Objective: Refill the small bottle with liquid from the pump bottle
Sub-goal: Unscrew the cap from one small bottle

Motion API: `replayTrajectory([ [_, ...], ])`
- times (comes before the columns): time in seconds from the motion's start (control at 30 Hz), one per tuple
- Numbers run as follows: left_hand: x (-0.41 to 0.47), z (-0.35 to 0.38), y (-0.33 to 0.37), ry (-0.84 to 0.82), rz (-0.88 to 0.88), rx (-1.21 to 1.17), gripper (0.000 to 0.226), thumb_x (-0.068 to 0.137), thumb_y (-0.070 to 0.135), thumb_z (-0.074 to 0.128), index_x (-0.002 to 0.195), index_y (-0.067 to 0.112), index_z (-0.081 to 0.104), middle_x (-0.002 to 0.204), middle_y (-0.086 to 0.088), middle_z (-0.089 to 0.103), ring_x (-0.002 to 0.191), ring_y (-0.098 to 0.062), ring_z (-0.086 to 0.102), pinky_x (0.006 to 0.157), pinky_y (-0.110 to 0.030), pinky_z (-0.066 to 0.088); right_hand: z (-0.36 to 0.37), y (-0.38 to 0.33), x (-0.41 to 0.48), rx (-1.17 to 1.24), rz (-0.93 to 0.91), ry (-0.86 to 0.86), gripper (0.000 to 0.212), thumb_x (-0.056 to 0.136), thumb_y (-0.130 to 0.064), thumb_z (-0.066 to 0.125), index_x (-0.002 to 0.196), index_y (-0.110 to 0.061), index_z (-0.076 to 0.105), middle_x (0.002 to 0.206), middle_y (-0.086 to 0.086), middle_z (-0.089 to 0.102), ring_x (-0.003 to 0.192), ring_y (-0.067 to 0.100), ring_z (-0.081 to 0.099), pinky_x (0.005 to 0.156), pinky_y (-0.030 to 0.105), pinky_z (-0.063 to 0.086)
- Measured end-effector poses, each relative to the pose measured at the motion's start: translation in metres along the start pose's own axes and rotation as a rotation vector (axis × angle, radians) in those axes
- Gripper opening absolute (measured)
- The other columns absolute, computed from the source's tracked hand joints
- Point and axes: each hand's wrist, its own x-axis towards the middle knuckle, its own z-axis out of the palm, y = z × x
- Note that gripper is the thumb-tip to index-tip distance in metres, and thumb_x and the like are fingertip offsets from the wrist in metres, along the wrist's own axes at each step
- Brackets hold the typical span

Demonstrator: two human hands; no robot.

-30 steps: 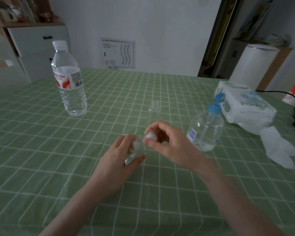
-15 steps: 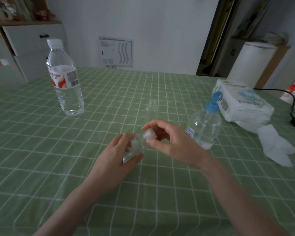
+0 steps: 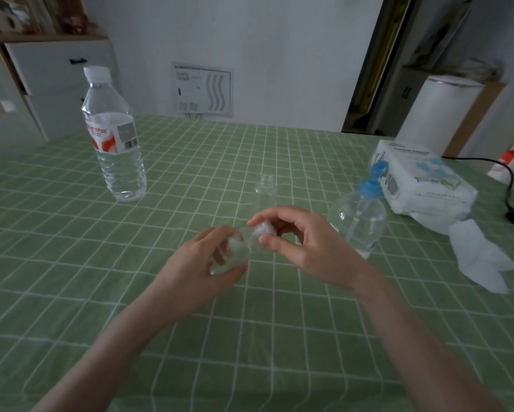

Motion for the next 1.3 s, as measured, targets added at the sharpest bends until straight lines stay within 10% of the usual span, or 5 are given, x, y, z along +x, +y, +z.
replayTrajectory([
  [0.23, -0.002, -0.009, -0.003, -0.101, -0.129, -0.179, 0.028, 0.067, 0.025, 0.061, 0.094, 0.031, 0.056, 0.059, 0.01, 0.058, 0.047, 0.0, 0.048, 0.045, -0.014, 0.039, -0.008, 0.002, 0.0, 0.194, -0.027, 0.057, 0.03, 0.087, -0.001, 0.063, 0.1, -0.028, 0.066, 0.086, -0.006, 0.066, 0.082, 0.002, 0.062, 0.079, 0.014, 0.05],
  [0.4, -0.003, -0.006, -0.014, 0.044, -0.246, -0.385, 0.022, 0.084, 0.01, 0.063, 0.096, 0.026, 0.054, 0.078, -0.004, 0.061, 0.065, -0.018, 0.059, 0.058, -0.037, 0.052, 0.003, 0.023, 0.004, 0.254, 0.127, 0.147, 0.019, 0.083, -0.006, 0.07, 0.094, -0.021, 0.063, 0.09, -0.002, 0.067, 0.085, 0.007, 0.066, 0.08, 0.017, 0.054],
  [0.73, -0.005, -0.002, -0.018, 0.132, -0.342, -0.499, 0.021, 0.085, 0.01, 0.061, 0.101, 0.022, 0.053, 0.08, -0.004, 0.061, 0.066, -0.012, 0.061, 0.057, -0.023, 0.051, 0.046, 0.049, 0.016, -0.057, 0.246, 0.122, 0.016, 0.085, -0.019, 0.07, 0.092, -0.021, 0.056, 0.095, -0.007, 0.066, 0.087, 0.007, 0.064, 0.081, 0.014, 0.053],
  [0.87, -0.006, -0.002, -0.014, 0.118, -0.33, -0.497, 0.019, 0.086, 0.009, 0.06, 0.098, 0.022, 0.053, 0.083, -0.007, 0.062, 0.062, -0.005, 0.062, 0.057, -0.017, 0.053, 0.047, 0.052, 0.012, -0.215, 0.231, 0.098, 0.035, 0.084, -0.031, 0.071, 0.116, -0.024, 0.059, 0.116, -0.009, 0.069, 0.1, -0.002, 0.057, 0.072, -0.003, 0.032],
  [1.3, 0.0, 0.012, -0.01, 0.122, -0.308, -0.565, 0.029, 0.082, 0.011, 0.065, 0.101, 0.028, 0.05, 0.086, -0.004, 0.068, 0.071, -0.012, 0.066, 0.061, -0.023, 0.054, 0.031, 0.047, 0.0, -0.216, 0.222, 0.121, 0.043, 0.084, -0.041, 0.067, 0.124, -0.027, 0.059, 0.12, -0.009, 0.065, 0.105, -0.003, 0.055, 0.094, 0.018, 0.039],
])
